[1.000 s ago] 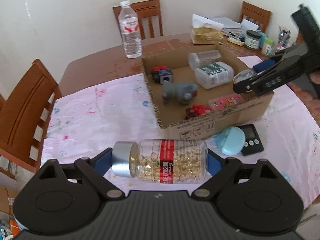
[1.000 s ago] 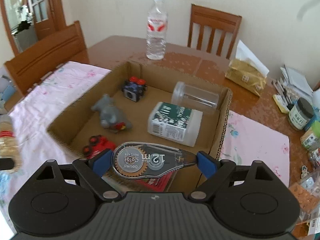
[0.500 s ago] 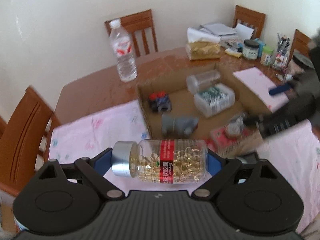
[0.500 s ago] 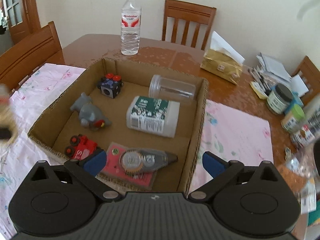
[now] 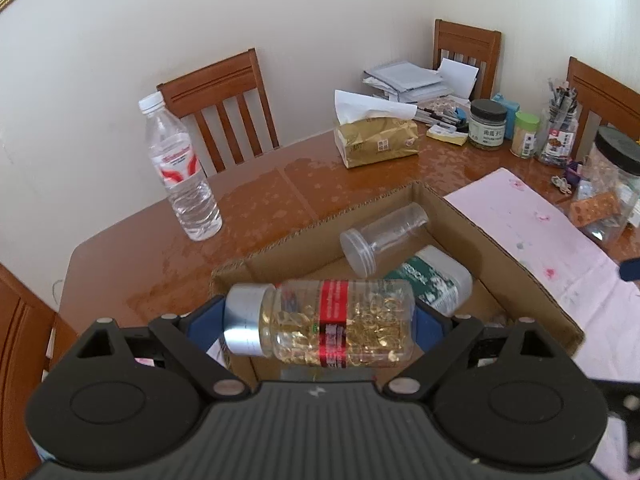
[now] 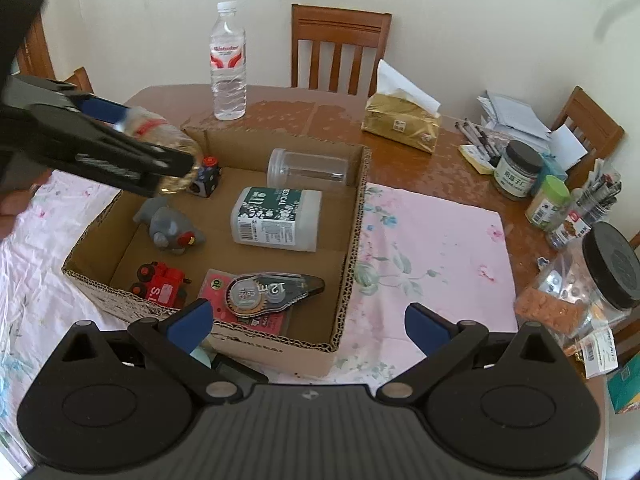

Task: Organize rigid objects
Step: 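Place the correction tape in the box with right gripper while left gripper drops the capsule bottle inside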

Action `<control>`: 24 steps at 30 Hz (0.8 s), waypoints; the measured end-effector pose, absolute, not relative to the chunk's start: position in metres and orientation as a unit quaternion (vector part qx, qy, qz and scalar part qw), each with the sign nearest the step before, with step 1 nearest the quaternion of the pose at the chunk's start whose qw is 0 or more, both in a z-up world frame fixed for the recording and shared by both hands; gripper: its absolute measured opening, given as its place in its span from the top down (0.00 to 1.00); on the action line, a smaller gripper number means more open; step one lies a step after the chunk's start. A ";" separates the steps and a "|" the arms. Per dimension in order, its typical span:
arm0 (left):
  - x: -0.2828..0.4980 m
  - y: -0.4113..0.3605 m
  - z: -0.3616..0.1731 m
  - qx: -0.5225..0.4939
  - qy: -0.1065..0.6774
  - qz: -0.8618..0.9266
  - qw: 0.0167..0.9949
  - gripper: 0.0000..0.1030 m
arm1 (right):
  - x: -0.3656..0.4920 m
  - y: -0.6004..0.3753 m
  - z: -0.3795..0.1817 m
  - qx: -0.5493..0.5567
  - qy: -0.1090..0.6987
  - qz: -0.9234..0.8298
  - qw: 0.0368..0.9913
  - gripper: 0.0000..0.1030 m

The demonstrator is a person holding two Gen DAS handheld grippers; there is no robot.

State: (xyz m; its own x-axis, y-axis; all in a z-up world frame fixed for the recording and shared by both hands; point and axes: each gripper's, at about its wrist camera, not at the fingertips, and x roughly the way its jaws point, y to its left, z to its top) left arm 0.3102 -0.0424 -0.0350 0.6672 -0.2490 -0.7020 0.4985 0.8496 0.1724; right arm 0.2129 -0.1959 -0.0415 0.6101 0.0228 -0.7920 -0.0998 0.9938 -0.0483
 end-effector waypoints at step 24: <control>0.215 0.040 -0.054 0.119 0.376 -0.113 0.912 0.01 | 0.193 -0.197 -0.102 -0.025 0.506 0.019 0.862 0.00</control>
